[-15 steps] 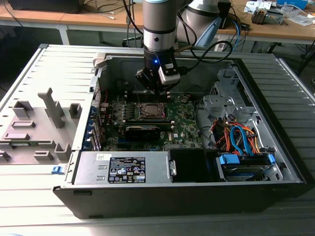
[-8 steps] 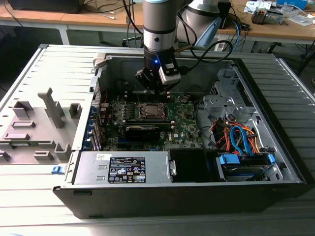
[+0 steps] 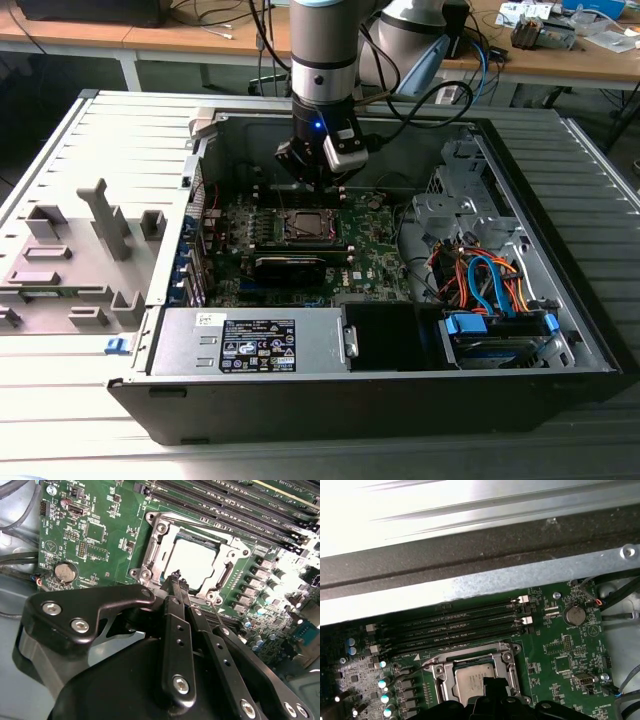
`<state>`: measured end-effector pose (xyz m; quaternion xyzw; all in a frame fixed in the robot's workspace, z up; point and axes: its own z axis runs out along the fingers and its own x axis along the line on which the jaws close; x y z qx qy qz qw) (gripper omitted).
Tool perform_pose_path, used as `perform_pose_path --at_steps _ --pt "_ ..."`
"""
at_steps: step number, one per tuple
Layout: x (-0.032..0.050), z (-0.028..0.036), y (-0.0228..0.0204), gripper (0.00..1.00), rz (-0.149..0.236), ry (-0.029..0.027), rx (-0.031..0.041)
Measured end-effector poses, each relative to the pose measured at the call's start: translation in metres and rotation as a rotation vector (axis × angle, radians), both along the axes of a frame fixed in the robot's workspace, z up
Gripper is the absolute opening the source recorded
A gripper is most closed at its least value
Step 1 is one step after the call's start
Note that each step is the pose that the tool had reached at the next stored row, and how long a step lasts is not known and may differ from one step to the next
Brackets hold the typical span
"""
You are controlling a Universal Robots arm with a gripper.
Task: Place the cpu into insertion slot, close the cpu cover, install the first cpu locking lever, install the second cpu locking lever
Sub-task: 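Install the second cpu locking lever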
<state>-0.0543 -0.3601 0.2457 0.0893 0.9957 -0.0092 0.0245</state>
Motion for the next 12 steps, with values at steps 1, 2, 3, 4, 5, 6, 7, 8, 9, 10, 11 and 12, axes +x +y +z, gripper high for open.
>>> perform_pose_path --at_steps 1,2,3,4,5,6,7,8,9,10,11,12 --pt "0.0 0.0 0.0 0.11 0.002 0.0 -0.0001" --pt "0.0 0.0 0.0 0.11 0.004 -0.0001 0.0" --pt "0.0 0.0 0.0 0.11 0.007 0.0 0.0" --pt "0.0 0.0 0.0 0.11 0.008 0.0 0.0" --pt "0.0 0.0 0.0 0.11 0.01 0.0 -0.0001" --pt "0.0 0.0 0.0 0.11 0.014 0.0 0.0" --pt "0.0 0.0 0.0 0.11 0.019 0.0 0.0" --pt "0.0 0.0 0.0 0.11 0.022 0.0 0.0" --pt "0.0 0.0 0.0 0.11 0.025 0.0 0.0" --pt "0.0 0.0 0.0 0.11 0.03 0.0001 0.0" --pt "0.0 0.0 0.0 0.11 0.032 0.0001 0.0" --pt "0.0 0.0 0.0 0.11 0.035 0.0 0.0"
